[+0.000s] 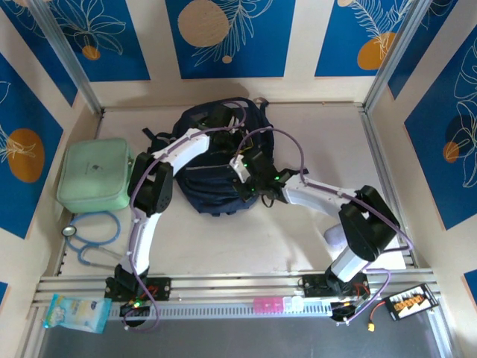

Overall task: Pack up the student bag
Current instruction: Unzip the student bag at the center of the table.

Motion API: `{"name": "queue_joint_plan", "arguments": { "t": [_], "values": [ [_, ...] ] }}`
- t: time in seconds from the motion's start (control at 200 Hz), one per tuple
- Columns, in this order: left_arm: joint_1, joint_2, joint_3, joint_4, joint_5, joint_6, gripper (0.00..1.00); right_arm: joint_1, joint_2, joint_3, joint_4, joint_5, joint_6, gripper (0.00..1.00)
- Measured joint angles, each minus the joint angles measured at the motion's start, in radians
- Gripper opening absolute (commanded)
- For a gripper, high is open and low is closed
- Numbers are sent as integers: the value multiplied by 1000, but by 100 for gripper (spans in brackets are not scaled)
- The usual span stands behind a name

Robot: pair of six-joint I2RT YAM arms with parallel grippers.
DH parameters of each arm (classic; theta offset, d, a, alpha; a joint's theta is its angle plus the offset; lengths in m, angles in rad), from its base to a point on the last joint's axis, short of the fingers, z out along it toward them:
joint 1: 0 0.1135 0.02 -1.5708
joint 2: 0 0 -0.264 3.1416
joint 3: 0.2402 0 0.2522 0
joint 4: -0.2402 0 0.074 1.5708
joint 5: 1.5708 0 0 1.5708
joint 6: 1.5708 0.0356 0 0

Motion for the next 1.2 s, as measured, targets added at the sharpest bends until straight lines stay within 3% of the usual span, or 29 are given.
{"name": "queue_joint_plan", "arguments": {
  "t": [0.14,0.33,0.485,0.615,0.815,1.095,1.2],
  "values": [
    [1,0,-19,15,-3,-21,35,43,28,-1,34,47,72,4],
    [5,0,-37,58,-2,-42,35,20,-125,-122,85,22,177,44],
    [10,0,-41,85,6,-44,38,-84,-360,-224,114,-61,303,58],
    [11,-6,-45,98,24,-43,43,-218,-432,-246,119,-142,446,59],
    [14,-96,-89,91,20,-8,59,-338,-360,-215,76,-277,669,59],
    [21,-544,-402,105,-99,129,82,-384,-109,-42,19,-366,797,51],
    [19,-658,-515,99,-144,172,97,-384,-3,48,-2,-385,796,48]
  ]
}}
